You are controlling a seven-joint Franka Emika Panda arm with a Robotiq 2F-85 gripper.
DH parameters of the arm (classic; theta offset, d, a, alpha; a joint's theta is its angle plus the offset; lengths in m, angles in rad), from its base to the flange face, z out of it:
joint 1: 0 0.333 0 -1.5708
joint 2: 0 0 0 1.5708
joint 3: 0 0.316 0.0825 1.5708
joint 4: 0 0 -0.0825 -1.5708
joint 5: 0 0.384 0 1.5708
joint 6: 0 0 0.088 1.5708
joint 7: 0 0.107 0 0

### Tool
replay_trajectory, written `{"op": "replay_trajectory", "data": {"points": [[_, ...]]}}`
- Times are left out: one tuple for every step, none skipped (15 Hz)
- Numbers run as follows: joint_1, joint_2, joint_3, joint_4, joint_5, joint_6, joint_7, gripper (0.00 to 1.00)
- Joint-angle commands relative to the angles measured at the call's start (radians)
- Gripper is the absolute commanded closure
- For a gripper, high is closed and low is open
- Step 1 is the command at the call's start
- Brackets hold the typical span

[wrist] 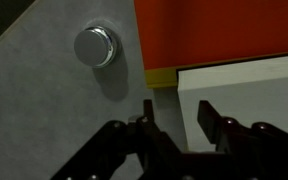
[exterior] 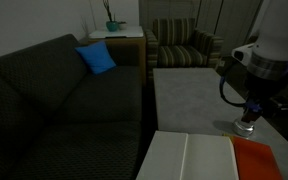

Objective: Open the cover of the black book

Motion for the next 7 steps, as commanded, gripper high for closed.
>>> {"op": "replay_trajectory", "data": {"points": [[0.031,-0.04,-0.028,-0.042,-0.055,-0.035,0.033,0.19],[0.038,-0.04,-0.034,-0.045,-0.063,-0.037,0.038,0.11],[0.041,-0.039,-0.039,-0.046,-0.072,-0.039,0.041,0.05],[0.05,-0.038,-0.048,-0.051,-0.081,-0.041,0.044,0.01],[0.058,-0.039,-0.056,-0.056,-0.091,-0.041,0.046,0.0],[0.067,-0.038,-0.065,-0.06,-0.101,-0.041,0.049,0.0],[0.076,-0.039,-0.076,-0.067,-0.112,-0.039,0.051,0.0]]}}
